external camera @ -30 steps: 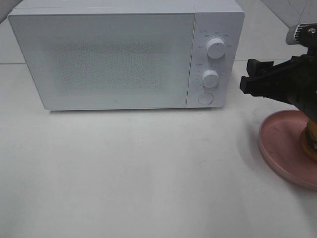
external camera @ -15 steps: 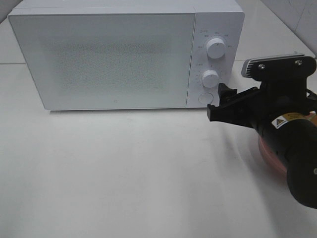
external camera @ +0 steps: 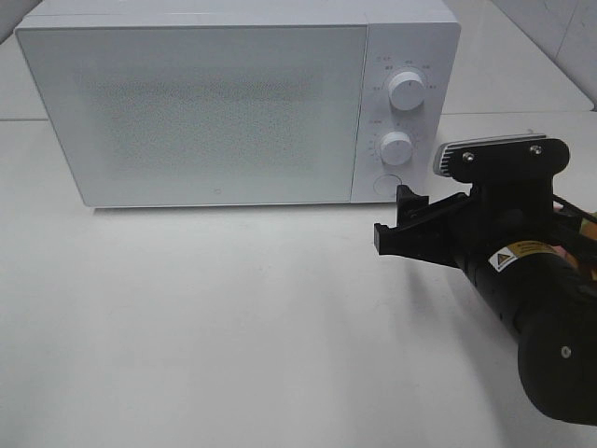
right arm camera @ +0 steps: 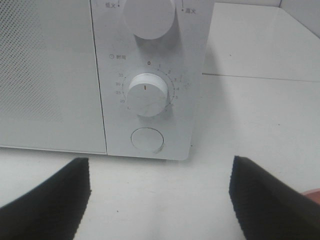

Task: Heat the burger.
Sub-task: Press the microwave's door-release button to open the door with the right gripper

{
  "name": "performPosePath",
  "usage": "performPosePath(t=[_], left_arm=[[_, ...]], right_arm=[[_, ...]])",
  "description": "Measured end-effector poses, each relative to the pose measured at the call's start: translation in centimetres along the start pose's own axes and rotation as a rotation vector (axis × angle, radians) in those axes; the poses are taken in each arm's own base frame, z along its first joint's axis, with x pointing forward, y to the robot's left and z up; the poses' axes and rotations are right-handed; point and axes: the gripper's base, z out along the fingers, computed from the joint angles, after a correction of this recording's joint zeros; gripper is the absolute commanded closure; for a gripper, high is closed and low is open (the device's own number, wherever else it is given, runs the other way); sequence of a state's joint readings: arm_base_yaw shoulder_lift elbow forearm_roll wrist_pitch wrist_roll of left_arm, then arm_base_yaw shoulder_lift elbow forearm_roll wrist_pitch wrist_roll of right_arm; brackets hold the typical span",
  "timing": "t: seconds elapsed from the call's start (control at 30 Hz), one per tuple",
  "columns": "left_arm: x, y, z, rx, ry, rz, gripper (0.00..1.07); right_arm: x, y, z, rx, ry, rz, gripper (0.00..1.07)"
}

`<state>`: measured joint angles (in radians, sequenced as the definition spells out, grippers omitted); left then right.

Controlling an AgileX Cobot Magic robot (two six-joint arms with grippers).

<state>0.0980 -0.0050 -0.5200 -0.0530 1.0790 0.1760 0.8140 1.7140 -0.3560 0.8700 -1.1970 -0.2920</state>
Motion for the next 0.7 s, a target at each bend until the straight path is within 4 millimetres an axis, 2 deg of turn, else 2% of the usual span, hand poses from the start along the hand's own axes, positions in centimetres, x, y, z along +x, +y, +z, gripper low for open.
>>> performPosePath(t=[0.13, 0.17, 0.23, 0.27, 0.33, 0.4, 0.5, 0.53, 0.6, 0.67, 0.7], left_arm=[[0.00, 0.00, 0.00, 0.000, 0.000, 0.000, 0.09], [0.00, 0.00, 0.00, 0.000, 0.000, 0.000, 0.09], [0.00, 0.00, 0.00, 0.000, 0.000, 0.000, 0.09], [0.00, 0.00, 0.00, 0.000, 0.000, 0.000, 0.09], [0.00, 0.00, 0.00, 0.000, 0.000, 0.000, 0.09], [0.00, 0.00, 0.00, 0.000, 0.000, 0.000, 0.09], [0.00, 0.00, 0.00, 0.000, 0.000, 0.000, 0.09], [0.00, 0.00, 0.00, 0.000, 0.000, 0.000, 0.09], [0.00, 0.00, 0.00, 0.000, 0.000, 0.000, 0.09], [0.00, 0.00, 0.00, 0.000, 0.000, 0.000, 0.09], [0.00, 0.00, 0.00, 0.000, 0.000, 0.000, 0.09]], right_arm=[[0.08, 0.01, 0.02, 0.000, 0.003, 0.083, 0.34], [0.07, 0.01, 0.02, 0.001, 0.002, 0.167, 0.36], [0.07, 0.01, 0.02, 0.001, 0.002, 0.207, 0.37], [0.07, 0.01, 0.02, 0.001, 0.002, 0.317, 0.40], [0.07, 0.01, 0.02, 0.001, 0.002, 0.365, 0.42], [0.07, 0.01, 0.02, 0.001, 0.002, 0.609, 0.50], [0.07, 0.01, 0.02, 0.001, 0.002, 0.659, 0.52], [0.07, 0.01, 0.02, 0.001, 0.002, 0.791, 0.57], [0.07, 0.01, 0.02, 0.001, 0.002, 0.845, 0.60], [0.07, 0.01, 0.02, 0.002, 0.002, 1.032, 0.69], [0.07, 0.01, 0.02, 0.002, 0.002, 1.032, 0.69]])
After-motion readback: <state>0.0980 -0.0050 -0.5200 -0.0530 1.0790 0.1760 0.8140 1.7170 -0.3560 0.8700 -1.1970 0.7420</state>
